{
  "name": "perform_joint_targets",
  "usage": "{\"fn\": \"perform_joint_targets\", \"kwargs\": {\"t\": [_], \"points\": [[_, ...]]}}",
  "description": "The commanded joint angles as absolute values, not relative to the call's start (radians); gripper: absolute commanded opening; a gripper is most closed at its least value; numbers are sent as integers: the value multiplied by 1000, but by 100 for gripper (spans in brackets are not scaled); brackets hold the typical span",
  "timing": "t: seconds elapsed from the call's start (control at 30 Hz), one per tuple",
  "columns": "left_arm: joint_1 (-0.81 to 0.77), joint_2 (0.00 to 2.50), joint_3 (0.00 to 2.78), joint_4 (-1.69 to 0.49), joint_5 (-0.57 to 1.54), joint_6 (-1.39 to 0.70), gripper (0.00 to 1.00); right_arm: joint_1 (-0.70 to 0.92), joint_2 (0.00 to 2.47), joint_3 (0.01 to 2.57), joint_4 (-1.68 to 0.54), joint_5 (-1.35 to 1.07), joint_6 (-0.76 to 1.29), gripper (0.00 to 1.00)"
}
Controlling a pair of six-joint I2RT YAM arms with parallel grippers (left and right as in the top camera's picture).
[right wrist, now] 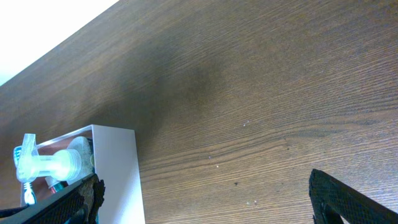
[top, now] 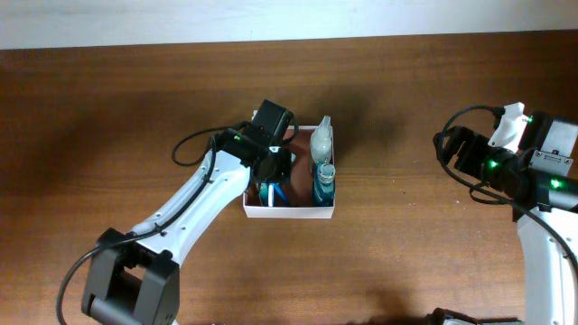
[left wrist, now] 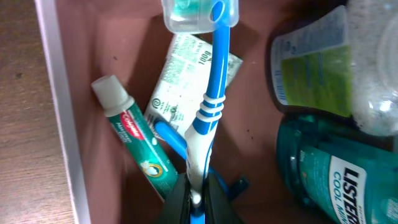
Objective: Pack container
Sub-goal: 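Lower the toothbrush into the box and open the left gripper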
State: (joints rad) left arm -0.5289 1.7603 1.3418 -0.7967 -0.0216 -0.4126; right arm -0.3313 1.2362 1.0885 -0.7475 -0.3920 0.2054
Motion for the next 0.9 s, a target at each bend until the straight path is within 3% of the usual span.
{"fn": "perform_joint_targets", "kwargs": {"t": [0.0,0.6,0.67,0.87], "points": [[-529,1772,1358,-820,-53,-464,1,-334,1237,1105,-744,-384,204,98],[-529,1880,1357,-828,-53,-467,2,-334,1237,1105,-744,-384,204,98],[-529,1883,1357,-822,-54,-467,17,-334,1237,1105,-744,-384,203,99],[-529,1881,1378,-818,-52,-467,27,-334,1237,1105,-744,-384,204,98]]}}
